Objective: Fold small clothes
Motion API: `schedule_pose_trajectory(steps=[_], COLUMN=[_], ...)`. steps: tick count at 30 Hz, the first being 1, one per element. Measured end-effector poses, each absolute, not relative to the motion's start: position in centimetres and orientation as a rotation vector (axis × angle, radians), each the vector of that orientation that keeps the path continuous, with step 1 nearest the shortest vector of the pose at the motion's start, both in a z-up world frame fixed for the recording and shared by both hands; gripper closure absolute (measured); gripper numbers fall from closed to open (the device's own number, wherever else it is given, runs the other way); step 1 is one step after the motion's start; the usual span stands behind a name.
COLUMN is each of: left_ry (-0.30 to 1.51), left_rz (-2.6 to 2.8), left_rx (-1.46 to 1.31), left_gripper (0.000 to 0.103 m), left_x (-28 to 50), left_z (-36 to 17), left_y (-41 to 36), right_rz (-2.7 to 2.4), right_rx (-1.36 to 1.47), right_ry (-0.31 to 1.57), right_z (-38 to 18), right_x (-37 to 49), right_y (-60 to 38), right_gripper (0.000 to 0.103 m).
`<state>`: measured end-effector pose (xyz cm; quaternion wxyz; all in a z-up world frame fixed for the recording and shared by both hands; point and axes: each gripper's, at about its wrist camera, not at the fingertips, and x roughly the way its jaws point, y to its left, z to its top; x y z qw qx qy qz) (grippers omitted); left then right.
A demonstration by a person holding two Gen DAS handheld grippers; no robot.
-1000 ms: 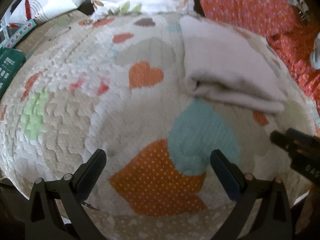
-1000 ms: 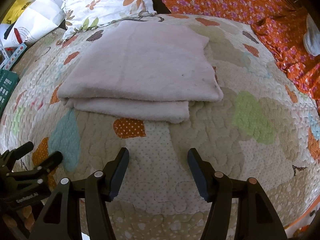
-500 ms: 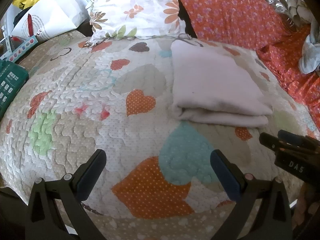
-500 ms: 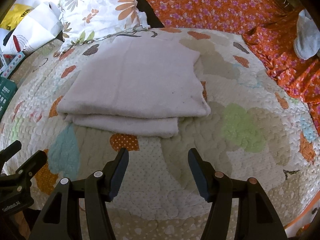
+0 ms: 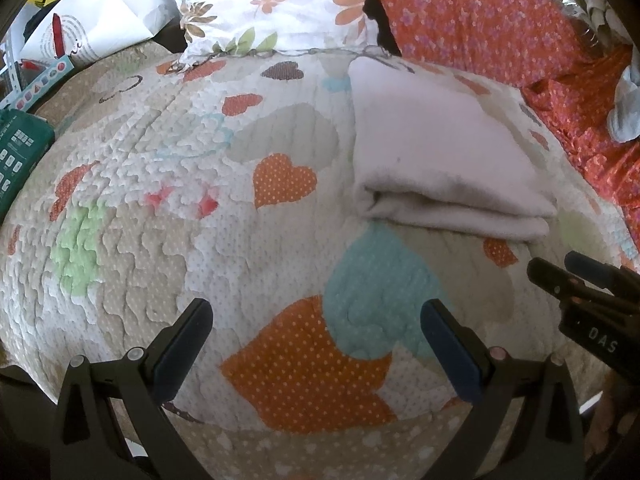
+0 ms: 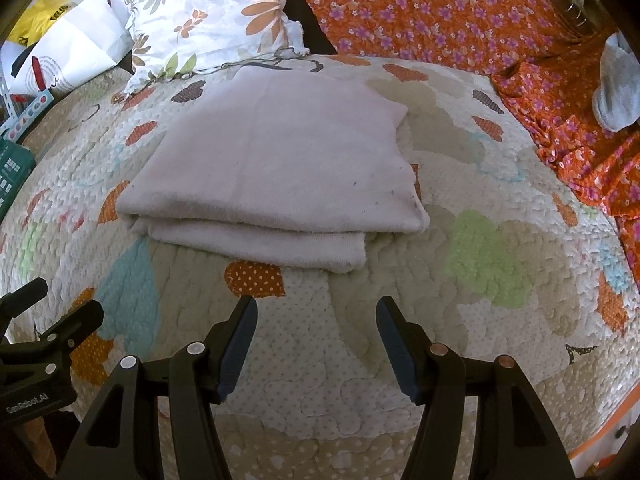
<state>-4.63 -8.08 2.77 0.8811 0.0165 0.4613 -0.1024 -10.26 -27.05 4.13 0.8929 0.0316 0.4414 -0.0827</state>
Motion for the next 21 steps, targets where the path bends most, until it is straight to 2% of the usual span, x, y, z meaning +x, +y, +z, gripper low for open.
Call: schedule_pose_trajectory(steps=[21], left_ry=[0.99], left_rz=[-0.226], left_rx=[0.032], left_gripper=[0.0], left_x=[-4.39], left_z=[2.1], left_y=[-7.97], right_rz=[-0.165], right_rx=[0.05], right_ry=[0.918], right_z=[4.05], right_x=[-10.11], right_y=[-27.01], right_gripper=[0.035])
